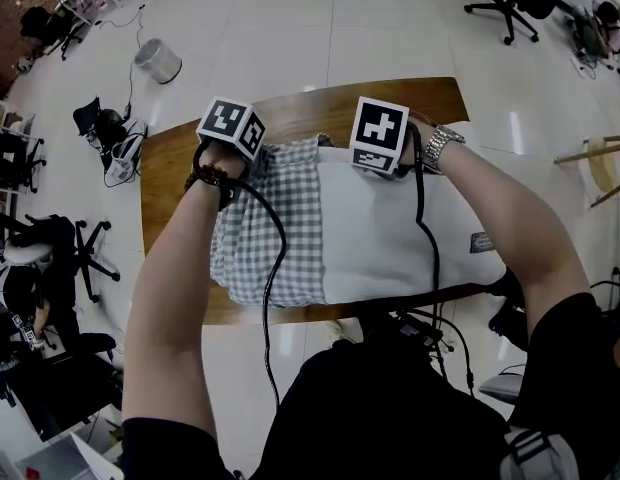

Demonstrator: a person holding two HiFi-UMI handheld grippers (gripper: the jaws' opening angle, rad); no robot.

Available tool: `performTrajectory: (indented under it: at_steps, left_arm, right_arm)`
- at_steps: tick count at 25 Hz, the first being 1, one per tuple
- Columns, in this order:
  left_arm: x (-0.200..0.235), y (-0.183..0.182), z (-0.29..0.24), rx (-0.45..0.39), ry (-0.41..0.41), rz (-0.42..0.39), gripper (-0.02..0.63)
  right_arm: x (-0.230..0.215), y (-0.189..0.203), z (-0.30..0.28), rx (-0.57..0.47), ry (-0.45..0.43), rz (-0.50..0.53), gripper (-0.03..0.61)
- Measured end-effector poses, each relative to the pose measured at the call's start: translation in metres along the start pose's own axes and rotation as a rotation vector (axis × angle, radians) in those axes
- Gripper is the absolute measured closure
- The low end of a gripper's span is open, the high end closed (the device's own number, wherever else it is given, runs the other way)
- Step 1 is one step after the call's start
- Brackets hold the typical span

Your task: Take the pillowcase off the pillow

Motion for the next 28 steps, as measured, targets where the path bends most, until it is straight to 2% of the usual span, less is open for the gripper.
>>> performTrajectory:
  at_steps: [4, 9, 15, 24, 28]
  left_arm:
    - [0.013, 0.008, 0.014, -0.033, -0.005, 0.043, 0.595]
    - [0.033, 0.02, 0.035, -0.063, -0.043, 0.081, 0.595]
    - [0.057, 0.037, 0.053, -0.071, -0.094, 0.134, 0.597]
    - [0.082, 0.059, 0.073, -0.079, -0.166, 0.162, 0.597]
    - [0.091, 0.071, 0.075, -0.08, -0.197, 0.166, 0.597]
  right_arm:
    - [0.013, -0.002, 0.03, -0.043, 0.084, 0.065, 0.569]
    - [0.028, 0.001, 0.045, -0.043, 0.182, 0.141, 0.569]
    - [0.038, 0.004, 0.053, -0.025, 0.182, 0.161, 0.569]
    - [0.036, 0.002, 0.057, -0.009, 0.22, 0.151, 0.57]
    - [0.03, -0.003, 0.065, -0.004, 0.303, 0.177, 0.569]
Point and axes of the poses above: the fingertips, and each gripper's own axes: z backward along the fingers, x to its left, y out of its underside, the point moved 6 cm from there along z, backward along the fingers, and after that the axes turned 4 degrees about -x, right-handed, at the moved point
